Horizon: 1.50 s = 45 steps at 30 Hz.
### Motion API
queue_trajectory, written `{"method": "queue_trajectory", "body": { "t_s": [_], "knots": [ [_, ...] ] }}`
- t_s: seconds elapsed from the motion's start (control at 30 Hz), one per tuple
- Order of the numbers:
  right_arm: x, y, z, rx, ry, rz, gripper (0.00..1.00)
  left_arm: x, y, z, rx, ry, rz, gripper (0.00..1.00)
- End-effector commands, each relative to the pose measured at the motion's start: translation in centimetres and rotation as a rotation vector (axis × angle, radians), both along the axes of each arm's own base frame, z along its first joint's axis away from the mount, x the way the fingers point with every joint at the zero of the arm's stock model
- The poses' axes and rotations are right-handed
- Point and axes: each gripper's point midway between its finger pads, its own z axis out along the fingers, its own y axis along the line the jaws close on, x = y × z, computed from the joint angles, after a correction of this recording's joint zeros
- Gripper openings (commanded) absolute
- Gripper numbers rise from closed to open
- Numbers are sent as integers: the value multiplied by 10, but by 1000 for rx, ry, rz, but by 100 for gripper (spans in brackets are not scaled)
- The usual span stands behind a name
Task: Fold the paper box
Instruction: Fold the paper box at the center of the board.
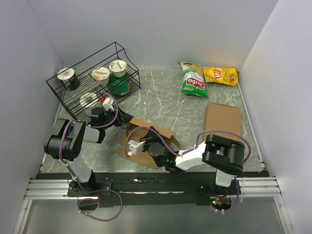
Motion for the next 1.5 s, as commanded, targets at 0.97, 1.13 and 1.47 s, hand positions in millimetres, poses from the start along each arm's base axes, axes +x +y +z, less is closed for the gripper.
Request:
{"method": "queue_trajectory", "body": {
  "t_s": [0.97,1.13,1.47],
  "knots": [
    [-24,-6,-16,7,23,-7,0,-72,-7,-5,69,-45,-36,62],
    [-25,-6,-18,2,12,-13,0,-86,-12,-3,58,-79,-80,66],
    [-27,-6,-20,0,-7,-5,0,-106,-22,8,33,-191,-133,69]
  ]
}}
